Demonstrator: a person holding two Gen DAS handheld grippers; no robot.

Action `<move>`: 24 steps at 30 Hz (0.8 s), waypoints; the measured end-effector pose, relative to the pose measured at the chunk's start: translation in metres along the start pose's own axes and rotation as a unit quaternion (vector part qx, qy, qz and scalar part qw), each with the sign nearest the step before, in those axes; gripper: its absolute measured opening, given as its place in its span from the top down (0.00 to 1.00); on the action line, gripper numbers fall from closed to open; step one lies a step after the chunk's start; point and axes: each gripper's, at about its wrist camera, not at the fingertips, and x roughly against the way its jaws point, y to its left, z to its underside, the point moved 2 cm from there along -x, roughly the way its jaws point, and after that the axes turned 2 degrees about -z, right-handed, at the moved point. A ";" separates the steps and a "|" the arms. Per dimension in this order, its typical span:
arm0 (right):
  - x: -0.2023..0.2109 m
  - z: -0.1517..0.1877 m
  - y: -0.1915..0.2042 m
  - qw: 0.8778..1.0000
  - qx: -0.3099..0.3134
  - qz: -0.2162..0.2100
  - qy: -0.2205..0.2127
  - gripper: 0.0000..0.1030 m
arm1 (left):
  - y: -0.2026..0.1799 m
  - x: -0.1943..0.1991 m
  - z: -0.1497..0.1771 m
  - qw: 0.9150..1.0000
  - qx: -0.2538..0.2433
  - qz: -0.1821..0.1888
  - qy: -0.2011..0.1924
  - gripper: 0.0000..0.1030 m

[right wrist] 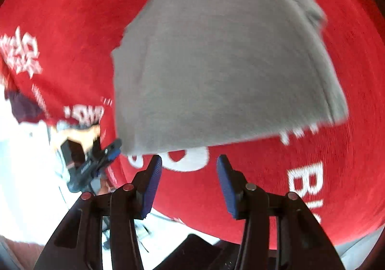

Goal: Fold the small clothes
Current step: 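Move both open grippers to the folded edge of the sweater, then close both grippers on the folded edge of the sweater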

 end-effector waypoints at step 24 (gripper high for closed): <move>0.037 -0.036 -0.037 0.995 -0.037 0.065 -0.066 0.92 | 0.019 0.005 0.021 1.000 -0.020 -0.018 -0.004 0.92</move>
